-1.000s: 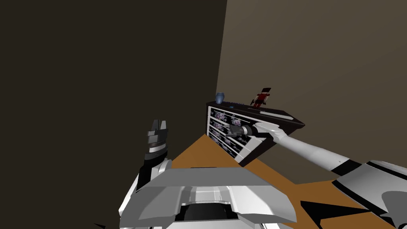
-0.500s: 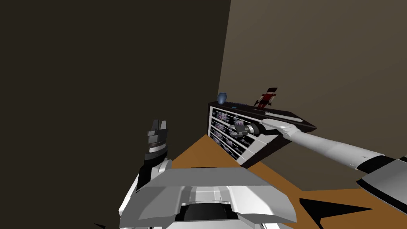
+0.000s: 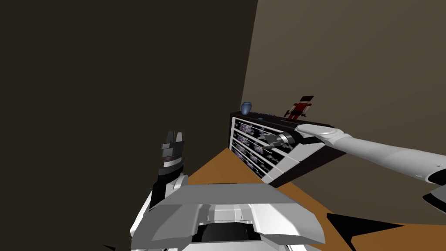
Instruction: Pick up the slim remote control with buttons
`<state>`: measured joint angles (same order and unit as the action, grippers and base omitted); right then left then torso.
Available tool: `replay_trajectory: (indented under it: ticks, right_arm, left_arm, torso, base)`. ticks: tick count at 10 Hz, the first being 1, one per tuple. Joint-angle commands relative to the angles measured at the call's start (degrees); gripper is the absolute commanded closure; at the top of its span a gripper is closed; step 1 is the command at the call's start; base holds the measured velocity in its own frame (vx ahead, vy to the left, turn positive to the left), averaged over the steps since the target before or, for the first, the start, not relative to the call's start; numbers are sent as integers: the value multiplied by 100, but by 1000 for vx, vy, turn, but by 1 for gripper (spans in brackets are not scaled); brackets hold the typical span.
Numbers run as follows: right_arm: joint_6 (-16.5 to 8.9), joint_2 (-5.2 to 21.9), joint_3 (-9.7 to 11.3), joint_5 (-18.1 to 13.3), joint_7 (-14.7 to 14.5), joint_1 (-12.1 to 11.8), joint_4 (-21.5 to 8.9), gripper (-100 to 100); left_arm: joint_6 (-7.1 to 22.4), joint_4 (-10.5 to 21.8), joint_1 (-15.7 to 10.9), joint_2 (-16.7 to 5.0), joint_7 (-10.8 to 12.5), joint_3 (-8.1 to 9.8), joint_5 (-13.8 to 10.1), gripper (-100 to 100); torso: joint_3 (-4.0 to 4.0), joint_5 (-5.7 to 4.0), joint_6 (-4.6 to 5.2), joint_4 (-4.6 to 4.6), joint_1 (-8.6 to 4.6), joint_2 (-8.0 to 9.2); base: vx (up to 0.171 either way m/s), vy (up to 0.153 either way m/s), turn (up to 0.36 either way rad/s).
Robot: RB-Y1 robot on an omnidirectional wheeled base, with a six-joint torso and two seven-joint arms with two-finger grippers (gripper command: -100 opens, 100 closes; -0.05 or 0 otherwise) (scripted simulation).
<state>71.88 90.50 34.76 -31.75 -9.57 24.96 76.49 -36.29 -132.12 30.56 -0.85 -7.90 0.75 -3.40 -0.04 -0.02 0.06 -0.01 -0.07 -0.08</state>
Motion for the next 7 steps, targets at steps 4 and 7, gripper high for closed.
replay_trajectory:
  ticks: [4, 7]
  right_arm:
    - [268, 690, 464, -209, 19, 287, -589, -100]
    - [417, 1210, 754, -359, 63, 496, -846, -100]
  left_arm:
    - [0, 0, 0, 0, 0, 0, 0, 0]
    - [0, 0, 0, 0, 0, 0, 0, 0]
  torso:
    - [9, -3, 4, 3, -6, 16]
    - [4, -4, 3, 1, -8, 8]
  base:
    - [27, 0, 38]
    - [40, -5, 47]
